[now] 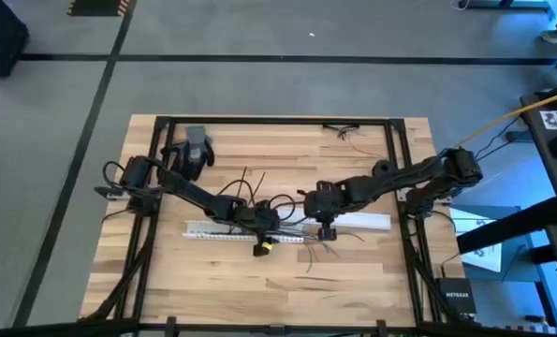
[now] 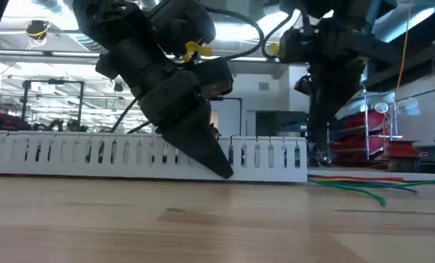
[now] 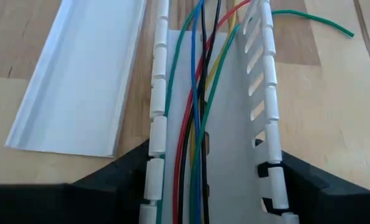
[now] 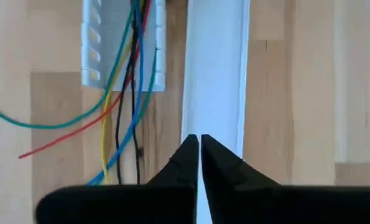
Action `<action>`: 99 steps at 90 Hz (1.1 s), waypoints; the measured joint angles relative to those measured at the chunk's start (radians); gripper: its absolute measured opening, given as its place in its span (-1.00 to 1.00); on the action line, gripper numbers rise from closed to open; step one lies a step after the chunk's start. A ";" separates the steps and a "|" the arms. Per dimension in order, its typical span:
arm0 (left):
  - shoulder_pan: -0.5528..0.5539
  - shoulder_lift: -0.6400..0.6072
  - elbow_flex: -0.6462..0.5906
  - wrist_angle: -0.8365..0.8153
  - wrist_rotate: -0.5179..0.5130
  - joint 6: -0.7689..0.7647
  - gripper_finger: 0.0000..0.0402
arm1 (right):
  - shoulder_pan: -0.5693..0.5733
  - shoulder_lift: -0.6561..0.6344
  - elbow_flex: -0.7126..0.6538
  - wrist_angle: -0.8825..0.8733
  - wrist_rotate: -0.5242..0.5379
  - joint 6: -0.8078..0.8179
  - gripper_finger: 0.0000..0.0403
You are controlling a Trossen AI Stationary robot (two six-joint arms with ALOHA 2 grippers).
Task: Ziptie cables
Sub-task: Close the white cable duct
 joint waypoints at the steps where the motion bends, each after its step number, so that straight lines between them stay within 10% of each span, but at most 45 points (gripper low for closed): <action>1: 0.000 0.000 0.000 0.000 0.000 0.000 0.17 | 0.000 0.000 0.000 -0.001 -0.002 0.003 -0.89; 45: 0.000 0.000 0.000 -0.001 0.000 -0.001 0.17 | 0.014 0.000 -0.234 0.345 0.006 0.010 0.16; 99: 0.000 0.000 0.000 0.000 0.000 0.002 0.17 | 0.073 0.000 -0.381 0.707 0.118 0.031 0.00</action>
